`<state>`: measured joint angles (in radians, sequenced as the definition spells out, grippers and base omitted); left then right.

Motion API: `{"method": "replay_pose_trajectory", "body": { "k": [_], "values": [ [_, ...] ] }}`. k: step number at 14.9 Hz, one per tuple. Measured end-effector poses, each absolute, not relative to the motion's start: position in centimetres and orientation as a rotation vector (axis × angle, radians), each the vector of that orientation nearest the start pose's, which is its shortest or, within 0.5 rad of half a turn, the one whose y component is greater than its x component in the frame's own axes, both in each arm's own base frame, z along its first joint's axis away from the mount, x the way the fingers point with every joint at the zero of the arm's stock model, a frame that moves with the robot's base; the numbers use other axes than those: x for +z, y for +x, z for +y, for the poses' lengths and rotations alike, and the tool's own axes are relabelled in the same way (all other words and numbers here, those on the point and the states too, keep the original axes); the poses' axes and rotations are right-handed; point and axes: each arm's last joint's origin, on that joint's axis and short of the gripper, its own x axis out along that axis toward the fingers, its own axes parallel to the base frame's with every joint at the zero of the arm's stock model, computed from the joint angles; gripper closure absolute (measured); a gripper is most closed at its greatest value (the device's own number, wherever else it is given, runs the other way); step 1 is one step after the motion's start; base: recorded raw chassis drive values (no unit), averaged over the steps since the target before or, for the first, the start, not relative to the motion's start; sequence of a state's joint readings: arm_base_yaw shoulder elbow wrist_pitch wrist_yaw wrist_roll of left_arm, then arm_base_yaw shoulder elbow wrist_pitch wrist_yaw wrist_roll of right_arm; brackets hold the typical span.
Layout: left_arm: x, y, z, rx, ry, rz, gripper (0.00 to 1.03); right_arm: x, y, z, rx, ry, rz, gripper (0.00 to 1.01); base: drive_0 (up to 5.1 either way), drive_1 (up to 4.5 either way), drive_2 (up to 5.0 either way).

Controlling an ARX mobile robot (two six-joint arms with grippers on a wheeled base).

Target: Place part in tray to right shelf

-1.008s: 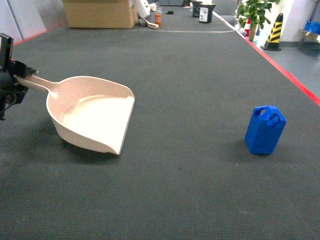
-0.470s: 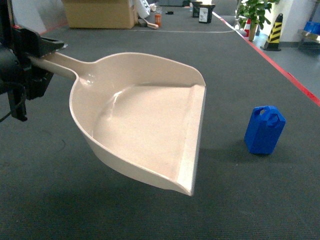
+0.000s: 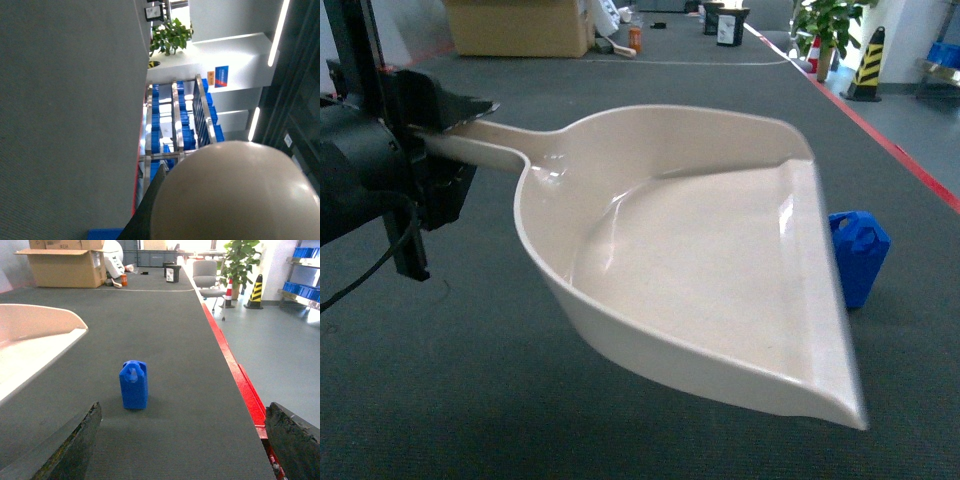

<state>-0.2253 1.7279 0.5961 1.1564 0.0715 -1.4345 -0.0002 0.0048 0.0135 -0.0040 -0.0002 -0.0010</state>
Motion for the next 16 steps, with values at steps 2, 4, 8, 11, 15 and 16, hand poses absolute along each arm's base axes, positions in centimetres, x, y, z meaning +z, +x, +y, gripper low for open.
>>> {"method": "replay_pose_trajectory", "body": {
  "k": [2,4,8,11,15,16],
  "values": [
    [18.1,30.7,-8.6,-0.327,-1.436,0.207,0.87,16.7,9.7,0.0,0.000,-0.001,-0.005,0.03,0.0,0.00,0.0],
    [18.0,30.6,-8.9,-0.336,-1.429,0.227,0.87,16.7,9.7,0.0,0.000,-0.001,-0.005,0.03,0.0,0.00,0.0],
    [18.0,30.6,-9.0,-0.342,-1.426,0.231,0.88,16.7,9.7,0.0,0.000,-0.001,-0.005,0.03,0.0,0.00,0.0],
    [18.0,30.6,-8.8,-0.331,-1.427,0.223,0.88,16.4,10.8,-0.5,-0.025,-0.030,0.265,0.03,0.0,0.00,0.0],
    [17.9,30.6,-8.9,-0.339,-1.426,0.230,0.88,17.1,15.9,-2.7,0.008,-0.064,0.319,0.03,0.0,0.00,0.0],
    [18.0,30.6,-8.9,-0.339,-1.426,0.229,0.88,17.3,17.7,-3.0,0.045,-0.065,0.330,0.03,0.0,0.00,0.0]
  ]
}}
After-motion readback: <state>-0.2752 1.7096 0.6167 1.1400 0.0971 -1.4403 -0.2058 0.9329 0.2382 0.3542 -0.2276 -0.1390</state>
